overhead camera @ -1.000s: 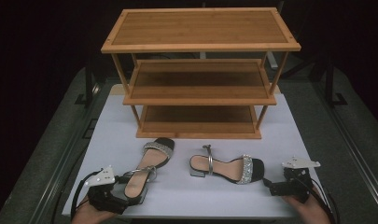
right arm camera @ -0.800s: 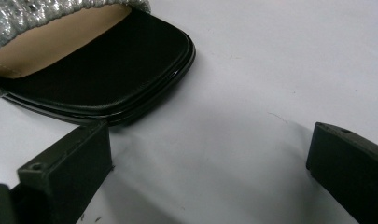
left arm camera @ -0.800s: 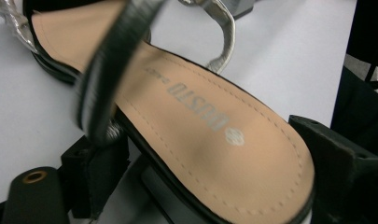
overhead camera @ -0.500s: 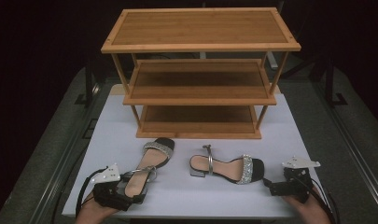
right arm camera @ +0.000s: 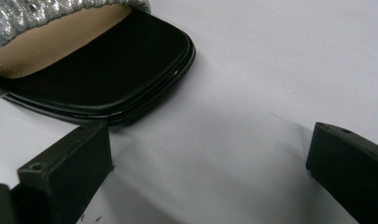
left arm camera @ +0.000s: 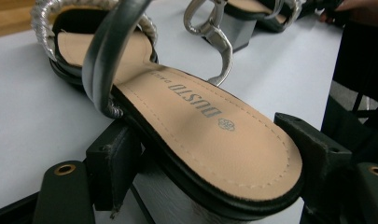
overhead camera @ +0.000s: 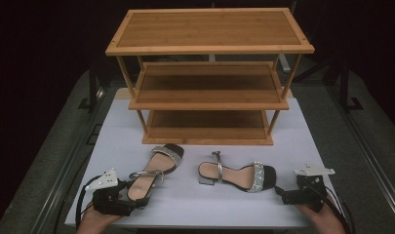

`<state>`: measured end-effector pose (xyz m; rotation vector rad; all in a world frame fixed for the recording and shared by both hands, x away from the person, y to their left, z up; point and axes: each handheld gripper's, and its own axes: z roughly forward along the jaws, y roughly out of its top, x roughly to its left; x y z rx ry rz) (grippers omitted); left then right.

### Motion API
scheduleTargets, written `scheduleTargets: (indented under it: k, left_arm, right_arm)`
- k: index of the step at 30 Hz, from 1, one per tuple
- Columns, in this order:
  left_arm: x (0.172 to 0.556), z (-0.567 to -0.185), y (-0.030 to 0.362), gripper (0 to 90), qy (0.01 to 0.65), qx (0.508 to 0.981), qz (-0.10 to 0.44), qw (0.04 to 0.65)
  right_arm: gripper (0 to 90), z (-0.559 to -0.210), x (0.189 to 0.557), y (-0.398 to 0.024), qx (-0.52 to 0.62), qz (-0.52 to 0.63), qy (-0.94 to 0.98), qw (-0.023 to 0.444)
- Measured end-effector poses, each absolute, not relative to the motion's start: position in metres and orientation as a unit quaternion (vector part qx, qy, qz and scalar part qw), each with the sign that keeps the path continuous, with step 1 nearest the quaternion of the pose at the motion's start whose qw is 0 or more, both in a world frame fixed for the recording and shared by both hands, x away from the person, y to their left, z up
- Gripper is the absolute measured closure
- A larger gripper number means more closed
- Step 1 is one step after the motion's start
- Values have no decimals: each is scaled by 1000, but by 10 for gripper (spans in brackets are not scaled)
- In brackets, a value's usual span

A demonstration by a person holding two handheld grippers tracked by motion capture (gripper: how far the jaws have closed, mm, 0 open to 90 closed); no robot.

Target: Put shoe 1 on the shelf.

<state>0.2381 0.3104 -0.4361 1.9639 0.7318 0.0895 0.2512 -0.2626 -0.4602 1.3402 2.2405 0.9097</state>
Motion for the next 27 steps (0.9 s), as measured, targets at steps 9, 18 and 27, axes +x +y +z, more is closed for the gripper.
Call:
scheduleTargets:
  k: [9,18,27]
  left_arm:
    - [238,-430,309,249,298,807,30,509]
    - [252,-419,303,248,296,789,39,537]
    - [277,-414,290,248,298,782,55,545]
  right_arm:
    - [0,-460,251,-263,476,323,796,187]
    - [0,-460,251,-263,475,323,796,188]
    - [0,-460,251,-263,476,324,796,187]
